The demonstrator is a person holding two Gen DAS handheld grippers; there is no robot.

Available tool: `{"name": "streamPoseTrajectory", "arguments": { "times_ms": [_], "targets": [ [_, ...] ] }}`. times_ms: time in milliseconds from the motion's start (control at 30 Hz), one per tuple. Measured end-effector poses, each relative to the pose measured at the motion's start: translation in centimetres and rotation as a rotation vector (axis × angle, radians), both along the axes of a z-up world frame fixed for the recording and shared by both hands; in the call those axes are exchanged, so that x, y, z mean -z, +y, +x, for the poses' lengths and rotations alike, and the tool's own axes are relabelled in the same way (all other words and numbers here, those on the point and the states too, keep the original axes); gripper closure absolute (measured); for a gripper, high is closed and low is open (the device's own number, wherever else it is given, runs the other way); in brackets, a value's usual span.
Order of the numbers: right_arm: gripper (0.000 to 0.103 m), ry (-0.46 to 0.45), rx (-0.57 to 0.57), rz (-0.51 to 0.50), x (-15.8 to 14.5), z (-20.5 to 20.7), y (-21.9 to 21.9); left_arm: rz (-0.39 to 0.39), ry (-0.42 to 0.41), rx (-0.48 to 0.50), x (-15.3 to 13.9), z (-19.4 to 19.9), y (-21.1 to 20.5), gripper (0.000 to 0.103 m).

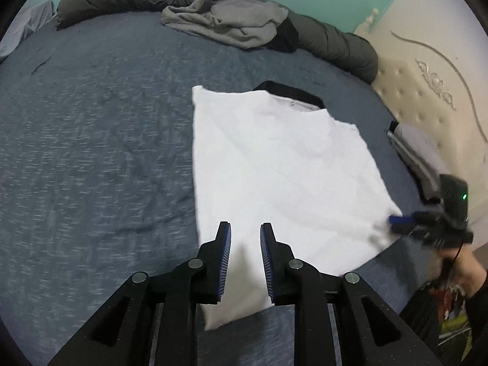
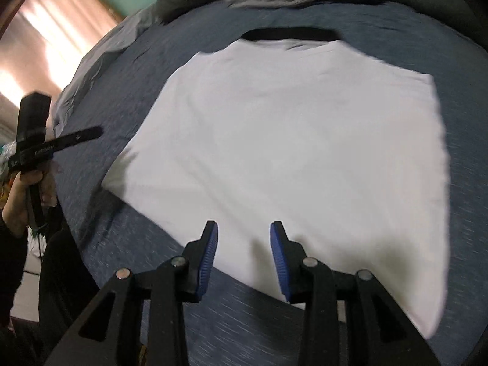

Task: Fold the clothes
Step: 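Open both tools and release the folded shirt onto the bed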

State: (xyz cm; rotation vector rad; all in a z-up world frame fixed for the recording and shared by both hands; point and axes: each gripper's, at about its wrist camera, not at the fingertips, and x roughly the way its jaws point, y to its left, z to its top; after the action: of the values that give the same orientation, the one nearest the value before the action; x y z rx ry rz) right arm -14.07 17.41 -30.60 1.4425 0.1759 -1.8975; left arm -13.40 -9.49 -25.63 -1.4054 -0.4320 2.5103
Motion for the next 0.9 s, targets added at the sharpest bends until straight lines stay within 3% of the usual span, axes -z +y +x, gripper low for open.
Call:
{"name": "streamPoseTrajectory", "arguments": {
  "times_ms": [133,333,467,700,900],
  "targets": [
    [0.076,-0.026,-0.031,0.04,1.7,0.6,-3.4,-0.007,0.001,-0.01,0.9,0.0,0.3,0.078],
    [0.084,-0.072,-0.072,0.161,4.9,2.6,-4.9,0.042,0.021,-0.051,2.7,0.1,0.3,0.078],
    [0.084,-0.066,-0.066,0.16,4.5,3.2,-4.6,0.101,0.02,-0.076,4.2,0.4,0.3,0.077],
    [0.085,0.009,-0.008,0.123,1.7,1.9,-4.7,0.11,0.038,-0.069,4.3,1.1,0.3,0.076],
    [0.086,0.013,0.005,0.219,3.7,0.7,-6.6,0.131,0.062,-0.081,3.7,1.7,0.0,0.071]
  ]
}}
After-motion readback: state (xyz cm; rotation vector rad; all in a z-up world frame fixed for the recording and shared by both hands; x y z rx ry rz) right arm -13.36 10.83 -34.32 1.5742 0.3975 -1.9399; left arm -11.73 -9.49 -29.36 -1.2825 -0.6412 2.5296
